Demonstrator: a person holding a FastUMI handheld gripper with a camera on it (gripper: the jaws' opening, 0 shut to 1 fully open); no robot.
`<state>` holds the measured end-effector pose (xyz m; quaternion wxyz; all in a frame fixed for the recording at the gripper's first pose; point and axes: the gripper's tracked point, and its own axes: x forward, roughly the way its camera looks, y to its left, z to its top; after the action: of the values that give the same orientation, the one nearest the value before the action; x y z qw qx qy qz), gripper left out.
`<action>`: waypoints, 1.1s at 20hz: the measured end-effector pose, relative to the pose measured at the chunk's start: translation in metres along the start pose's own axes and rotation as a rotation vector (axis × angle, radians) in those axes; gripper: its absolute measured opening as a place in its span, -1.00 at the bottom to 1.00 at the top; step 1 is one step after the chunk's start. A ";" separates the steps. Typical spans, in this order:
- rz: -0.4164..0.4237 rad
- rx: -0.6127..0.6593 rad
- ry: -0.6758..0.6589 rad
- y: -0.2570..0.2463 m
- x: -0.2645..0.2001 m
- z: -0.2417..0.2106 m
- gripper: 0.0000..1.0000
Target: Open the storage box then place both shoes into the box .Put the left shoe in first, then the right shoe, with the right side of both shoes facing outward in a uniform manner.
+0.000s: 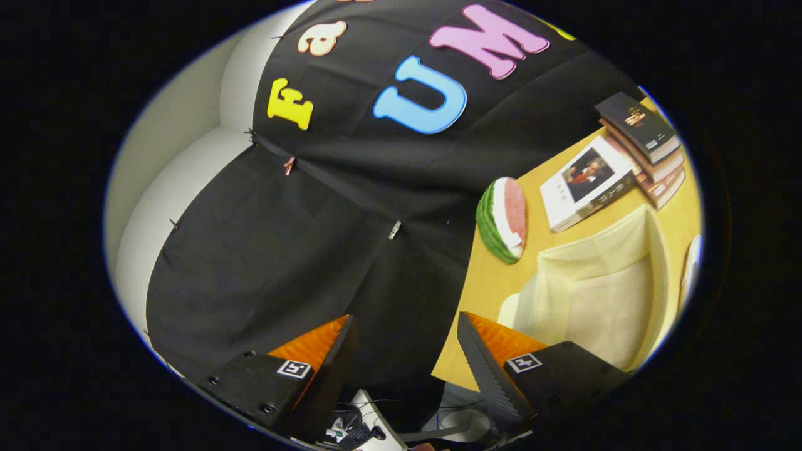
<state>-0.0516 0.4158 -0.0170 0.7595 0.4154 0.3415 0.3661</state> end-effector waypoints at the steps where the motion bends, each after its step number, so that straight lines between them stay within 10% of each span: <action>1: -0.027 -0.025 -0.039 -0.009 -0.017 0.014 0.93; 14: -0.662 -0.477 -0.202 -0.229 -0.245 0.088 0.94; 20: -0.714 -0.444 0.033 -0.333 -0.247 0.019 0.92; 22: -0.697 -0.462 0.106 -0.351 -0.234 -0.006 0.64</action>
<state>-0.0774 0.0857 -0.2789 0.8924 0.0745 0.4092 0.1750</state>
